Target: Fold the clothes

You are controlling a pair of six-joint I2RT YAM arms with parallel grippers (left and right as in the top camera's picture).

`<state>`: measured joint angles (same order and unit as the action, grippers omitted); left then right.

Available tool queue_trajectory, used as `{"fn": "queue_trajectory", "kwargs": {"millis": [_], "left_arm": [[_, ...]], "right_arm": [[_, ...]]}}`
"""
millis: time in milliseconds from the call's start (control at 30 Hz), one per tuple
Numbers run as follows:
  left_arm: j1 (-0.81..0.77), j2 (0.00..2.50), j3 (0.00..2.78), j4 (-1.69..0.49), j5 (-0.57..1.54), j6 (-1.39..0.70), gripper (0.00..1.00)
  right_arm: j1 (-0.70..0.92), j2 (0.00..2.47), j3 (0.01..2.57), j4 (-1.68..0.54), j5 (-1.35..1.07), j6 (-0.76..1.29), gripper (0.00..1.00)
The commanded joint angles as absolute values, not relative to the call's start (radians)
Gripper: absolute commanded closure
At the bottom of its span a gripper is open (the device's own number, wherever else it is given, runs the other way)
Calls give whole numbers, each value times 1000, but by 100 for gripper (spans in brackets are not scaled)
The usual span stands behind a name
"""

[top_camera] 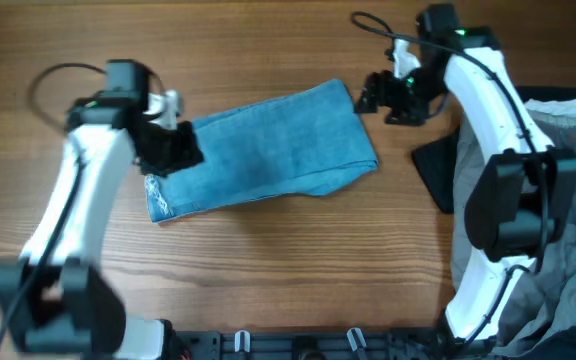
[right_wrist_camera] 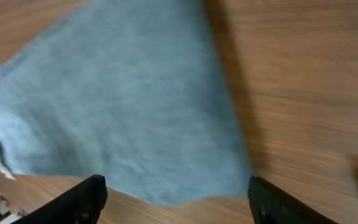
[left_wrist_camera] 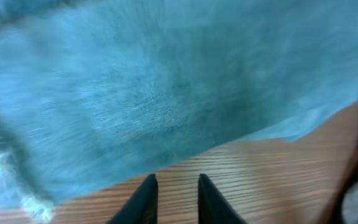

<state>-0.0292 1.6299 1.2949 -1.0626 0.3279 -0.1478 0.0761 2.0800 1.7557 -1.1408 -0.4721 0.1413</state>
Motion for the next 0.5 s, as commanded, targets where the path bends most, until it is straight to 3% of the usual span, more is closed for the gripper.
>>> {"fn": "queue_trajectory", "kwargs": {"millis": [0, 133, 300, 400, 467], "left_arm": [[-51, 1818, 1289, -1054, 202, -226, 72], [-2, 1935, 1289, -1038, 165, -270, 73], [23, 1958, 1289, -995, 163, -270, 61], [22, 1958, 1290, -979, 163, -268, 67], [25, 1945, 1308, -1019, 166, -241, 67]], "right_arm": [[47, 2058, 1604, -1072, -498, -4, 21], [59, 2058, 1403, -871, -552, -23, 21], [87, 2058, 1264, -679, -630, -18, 21], [106, 2058, 1256, -668, -630, -26, 23], [104, 2044, 1268, -673, -591, -21, 31]]}}
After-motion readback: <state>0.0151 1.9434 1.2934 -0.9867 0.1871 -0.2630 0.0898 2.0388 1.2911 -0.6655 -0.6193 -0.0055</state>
